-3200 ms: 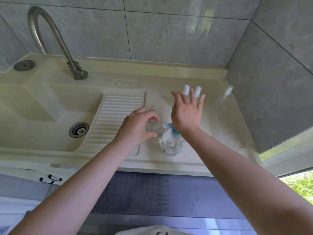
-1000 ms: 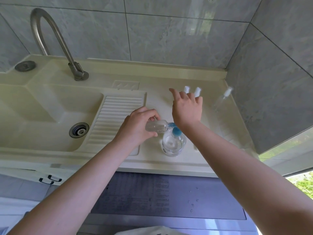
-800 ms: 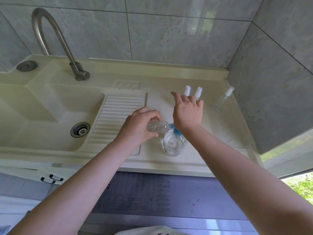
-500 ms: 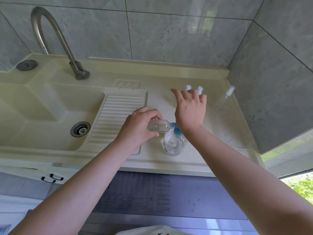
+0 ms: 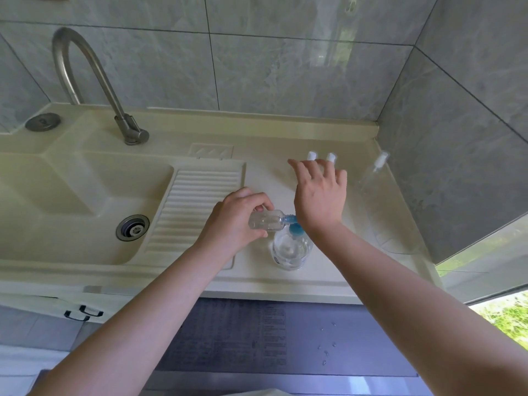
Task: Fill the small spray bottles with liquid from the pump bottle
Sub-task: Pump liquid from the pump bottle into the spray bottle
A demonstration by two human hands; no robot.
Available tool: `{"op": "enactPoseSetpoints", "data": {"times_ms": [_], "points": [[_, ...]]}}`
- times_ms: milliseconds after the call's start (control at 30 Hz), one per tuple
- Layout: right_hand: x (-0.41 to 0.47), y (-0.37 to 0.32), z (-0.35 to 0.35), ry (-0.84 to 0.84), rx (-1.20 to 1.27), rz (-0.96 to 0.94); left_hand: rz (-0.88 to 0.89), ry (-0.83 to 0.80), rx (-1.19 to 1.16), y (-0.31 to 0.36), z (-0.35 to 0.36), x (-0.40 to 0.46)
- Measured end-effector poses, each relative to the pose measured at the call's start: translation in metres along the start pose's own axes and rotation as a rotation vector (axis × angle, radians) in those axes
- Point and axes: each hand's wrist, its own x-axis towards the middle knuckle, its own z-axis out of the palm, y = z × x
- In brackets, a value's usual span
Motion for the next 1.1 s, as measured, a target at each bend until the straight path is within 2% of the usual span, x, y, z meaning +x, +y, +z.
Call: {"op": "enactPoseSetpoints", "data": {"times_ms": [133,333,533,700,900,1100], "points": [[0.0076,-0.0030,-0.0062,-0.050,-0.029,-0.009,0.007,0.000,0.009,0.0022,-0.0013,0.0024],[0.0000,-0.0040,0.0009,-0.285,-0.042,0.039,0.006,-0.002,0.026,-0.0015,-0.0015,0.0031],[0.0049,-0.0054,-0.0078,-0.212,-0.091,-0.003,-0.005,0.008,0.004,-0.0023,-0.0012,-0.0003],[0.0009,-0.0054,-0.0024,-0.228,-0.035,0.043,-0.009,-0.009,0.015,0.0005,-0.0013,0.0023],[0.0062,-0.0041,-0.0074,-0.103,-0.069,0.035,-0.010,0.002,-0.008,0.0034,-0.0013,0.0019],[-0.0012,-0.0033,-0.0009,-0.235,-0.041,0.022,-0.013,-0.005,0.009,0.0028,-0.0024,0.0032]]}}
